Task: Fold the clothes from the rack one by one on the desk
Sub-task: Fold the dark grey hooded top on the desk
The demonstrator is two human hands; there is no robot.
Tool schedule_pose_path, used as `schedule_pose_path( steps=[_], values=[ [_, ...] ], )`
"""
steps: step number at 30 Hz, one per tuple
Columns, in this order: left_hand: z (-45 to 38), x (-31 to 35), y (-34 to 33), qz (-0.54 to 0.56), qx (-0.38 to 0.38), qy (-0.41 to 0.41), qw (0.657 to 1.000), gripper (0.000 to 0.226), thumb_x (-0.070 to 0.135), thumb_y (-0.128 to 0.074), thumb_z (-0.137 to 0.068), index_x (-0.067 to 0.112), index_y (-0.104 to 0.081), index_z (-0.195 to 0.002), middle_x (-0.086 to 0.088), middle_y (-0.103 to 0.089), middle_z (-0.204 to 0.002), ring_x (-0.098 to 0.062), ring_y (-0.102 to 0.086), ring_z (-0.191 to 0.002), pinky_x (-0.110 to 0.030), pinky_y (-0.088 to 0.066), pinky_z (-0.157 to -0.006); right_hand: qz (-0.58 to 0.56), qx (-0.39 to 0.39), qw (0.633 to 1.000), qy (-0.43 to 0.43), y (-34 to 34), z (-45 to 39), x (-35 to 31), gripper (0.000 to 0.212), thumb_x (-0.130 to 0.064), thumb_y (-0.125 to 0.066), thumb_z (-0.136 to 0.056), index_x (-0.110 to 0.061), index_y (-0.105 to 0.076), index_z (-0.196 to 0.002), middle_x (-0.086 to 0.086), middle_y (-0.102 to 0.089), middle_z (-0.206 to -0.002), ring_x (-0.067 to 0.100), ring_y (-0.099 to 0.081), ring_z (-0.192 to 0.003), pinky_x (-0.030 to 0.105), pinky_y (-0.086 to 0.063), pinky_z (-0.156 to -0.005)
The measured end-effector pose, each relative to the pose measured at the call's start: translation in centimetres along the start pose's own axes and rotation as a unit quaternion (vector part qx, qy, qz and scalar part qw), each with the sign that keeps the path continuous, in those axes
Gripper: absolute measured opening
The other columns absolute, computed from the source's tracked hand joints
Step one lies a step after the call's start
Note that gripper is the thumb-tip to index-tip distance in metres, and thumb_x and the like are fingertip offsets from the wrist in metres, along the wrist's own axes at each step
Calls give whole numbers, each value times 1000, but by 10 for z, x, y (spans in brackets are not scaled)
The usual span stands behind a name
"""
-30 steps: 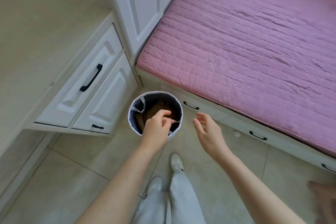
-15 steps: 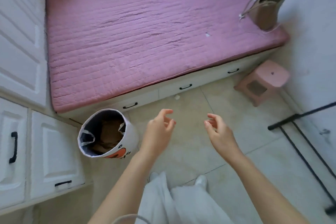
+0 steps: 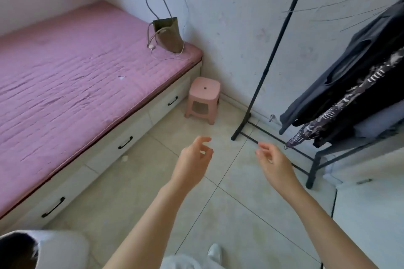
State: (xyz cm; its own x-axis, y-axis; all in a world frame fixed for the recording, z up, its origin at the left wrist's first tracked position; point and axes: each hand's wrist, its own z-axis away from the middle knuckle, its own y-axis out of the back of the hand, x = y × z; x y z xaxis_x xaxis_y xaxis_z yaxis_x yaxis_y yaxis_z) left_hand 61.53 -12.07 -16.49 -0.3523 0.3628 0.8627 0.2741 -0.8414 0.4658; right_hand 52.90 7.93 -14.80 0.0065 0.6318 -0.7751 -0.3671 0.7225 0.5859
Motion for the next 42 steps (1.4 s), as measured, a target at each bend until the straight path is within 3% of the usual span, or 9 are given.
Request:
schedule_pose_path(
  steps=[8, 15, 18, 24, 27, 28, 30, 38, 42],
  values=[
    [-76, 125, -115, -91, -123, -94, 984, 33, 29, -47, -98, 30, -48, -131, 10, -62, -109, -10, -63, -89, -35, -57, -76, 4, 113, 994, -9, 159, -84, 14, 30, -31, -50, -97, -21, -56, -125, -3, -63, -114, 13, -57, -103, 27, -41, -84],
    [-158, 206, -171, -128, -157, -155, 967, 32, 25, -46, -96, 25, -51, -128, 8, -65, -110, -15, -62, -86, -37, -55, -77, -14, 182, 983, -3, 261, -166, -4, 32, -30, -46, -98, -18, -53, -127, -1, -62, -121, 15, -57, -101, 29, -43, -88],
    [-200, 243, -187, -136, -173, -179, 959, 32, 22, -45, -96, 25, -51, -127, 5, -66, -111, -18, -63, -89, -40, -57, -74, -27, 204, 979, -6, 296, -201, -17, 34, -30, -46, -98, -18, -52, -129, 0, -61, -122, 17, -56, -112, 36, -45, -99],
    [-283, 321, -210, -134, -194, -237, 942, 35, 19, -47, -97, 20, -50, -133, 0, -61, -121, -20, -60, -104, -33, -51, -87, -68, 255, 964, -2, 356, -271, -44, 35, -28, -50, -96, -16, -53, -129, 1, -62, -120, 18, -57, -113, 43, -45, -103],
    [-315, 353, -224, -123, -204, -263, 935, 36, 19, -47, -98, 19, -49, -134, 2, -58, -126, -20, -57, -110, -33, -50, -89, -114, 285, 952, -9, 388, -302, -54, 36, -22, -50, -95, -5, -55, -127, 21, -62, -117, 39, -58, -109, 53, -46, -99],
    [-322, 363, -228, -122, -204, -271, 933, 37, 19, -47, -98, 18, -49, -134, 1, -58, -128, -21, -57, -111, -34, -50, -90, -125, 290, 949, -10, 398, -311, -58, 38, -16, -49, -95, 6, -51, -125, 35, -55, -119, 51, -51, -110, 61, -42, -97],
    [-338, 384, -241, -115, -206, -286, 929, 38, 18, -47, -98, 17, -48, -136, 0, -55, -134, -21, -56, -115, -35, -51, -89, -146, 303, 942, -12, 421, -329, -66, 40, -8, -44, -95, 19, -39, -124, 43, -40, -126, 57, -40, -117, 67, -35, -96],
    [-386, 449, -298, -94, -194, -280, 936, 52, 22, -46, -100, 18, -30, -149, -8, -46, -141, -21, -49, -121, -25, -40, -87, -187, 321, 927, -39, 481, -409, -71, 46, -9, -47, -91, 19, -37, -126, 42, -39, -131, 54, -41, -120, 65, -37, -98],
    [-407, 469, -323, -98, -172, -258, 946, 54, 23, -47, -99, 18, -27, -148, -9, -50, -130, -23, -49, -113, -25, -32, -77, -205, 301, 929, -64, 498, -447, -64, 29, -17, -49, -90, 7, -55, -105, 29, -54, -103, 39, -57, -100, 60, -41, -101]
  ],
)
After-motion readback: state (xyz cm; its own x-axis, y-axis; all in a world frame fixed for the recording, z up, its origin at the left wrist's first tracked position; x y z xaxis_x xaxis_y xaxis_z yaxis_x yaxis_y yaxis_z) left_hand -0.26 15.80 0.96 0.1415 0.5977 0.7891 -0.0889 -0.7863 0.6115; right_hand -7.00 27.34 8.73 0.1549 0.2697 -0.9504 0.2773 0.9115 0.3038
